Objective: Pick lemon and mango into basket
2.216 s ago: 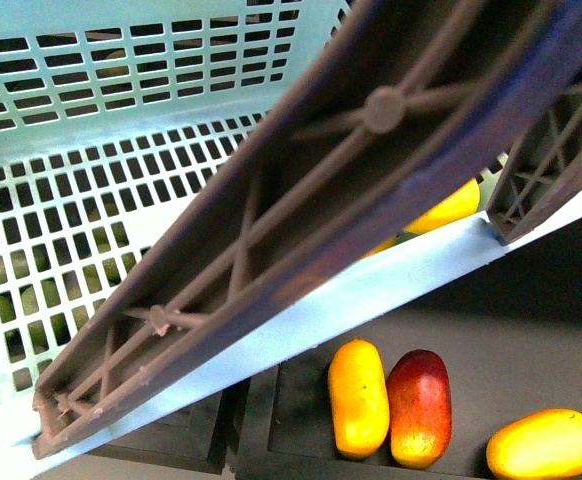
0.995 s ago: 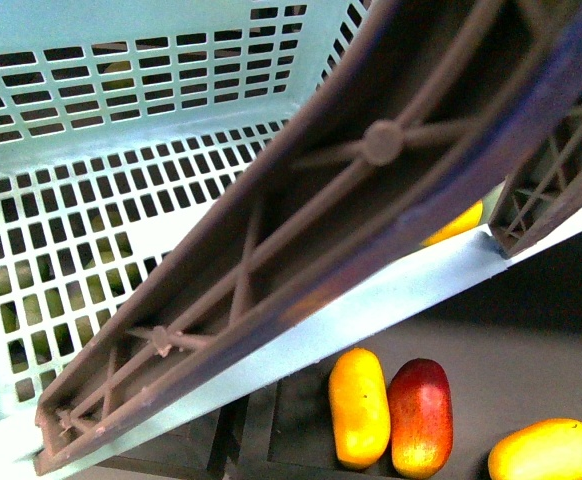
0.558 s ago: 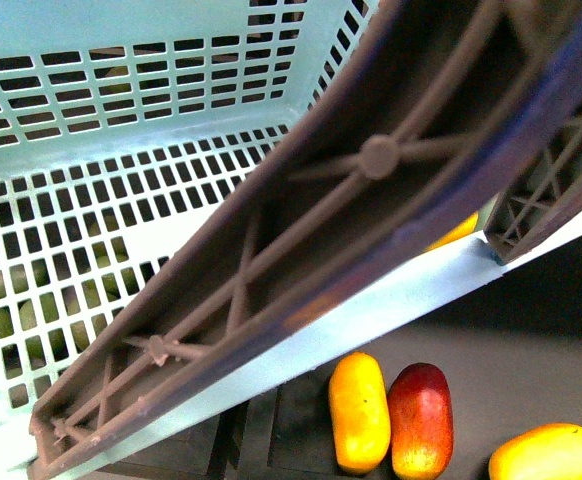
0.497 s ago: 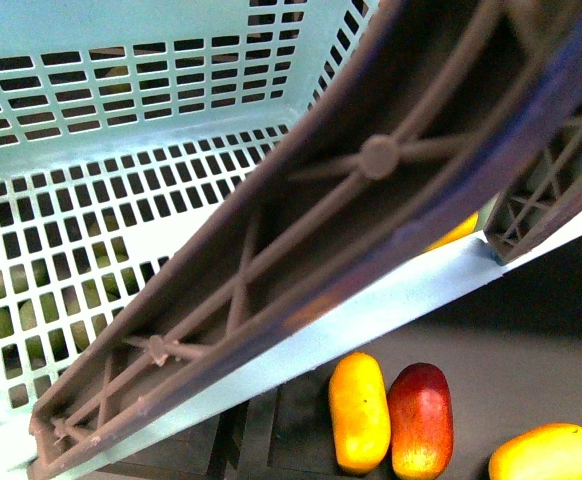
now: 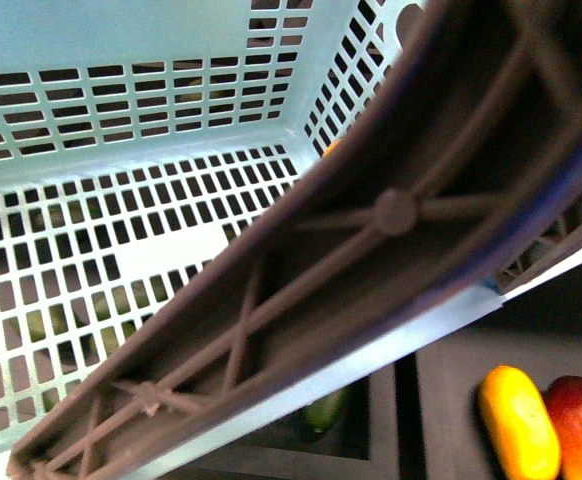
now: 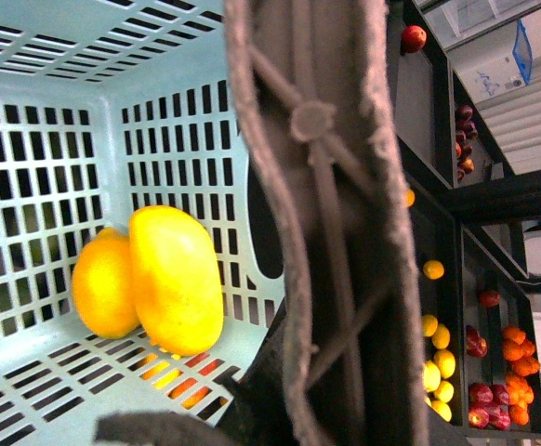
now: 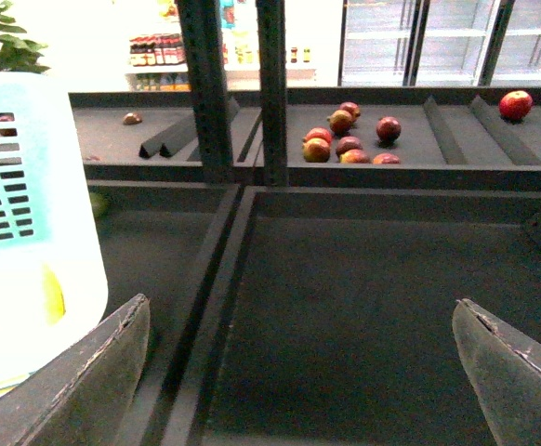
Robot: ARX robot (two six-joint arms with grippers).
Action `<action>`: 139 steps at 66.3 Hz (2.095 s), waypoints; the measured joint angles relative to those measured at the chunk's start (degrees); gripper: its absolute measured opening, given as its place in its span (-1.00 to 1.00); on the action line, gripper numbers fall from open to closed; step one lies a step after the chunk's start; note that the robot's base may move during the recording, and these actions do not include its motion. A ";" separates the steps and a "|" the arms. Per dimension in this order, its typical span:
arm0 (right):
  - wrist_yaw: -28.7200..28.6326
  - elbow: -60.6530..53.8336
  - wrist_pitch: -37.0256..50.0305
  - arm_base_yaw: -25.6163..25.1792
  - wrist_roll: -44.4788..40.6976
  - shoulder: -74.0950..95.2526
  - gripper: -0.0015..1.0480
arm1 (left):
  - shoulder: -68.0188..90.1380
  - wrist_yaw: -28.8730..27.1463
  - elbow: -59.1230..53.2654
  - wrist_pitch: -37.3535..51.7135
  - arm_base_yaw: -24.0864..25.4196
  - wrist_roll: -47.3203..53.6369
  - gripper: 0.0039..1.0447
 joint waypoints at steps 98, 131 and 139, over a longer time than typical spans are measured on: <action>-0.37 -0.02 -0.04 -0.13 -0.09 0.00 0.83 | 0.00 -0.37 0.00 -0.09 0.55 0.44 -0.92; -0.22 -0.02 -0.04 -0.11 -0.09 -0.02 0.83 | 22.73 -29.44 13.44 2.58 6.14 -12.94 -0.92; -0.17 -0.02 -0.04 -0.13 -0.09 -0.02 0.83 | 29.35 -25.92 17.57 3.78 8.41 -23.08 -0.92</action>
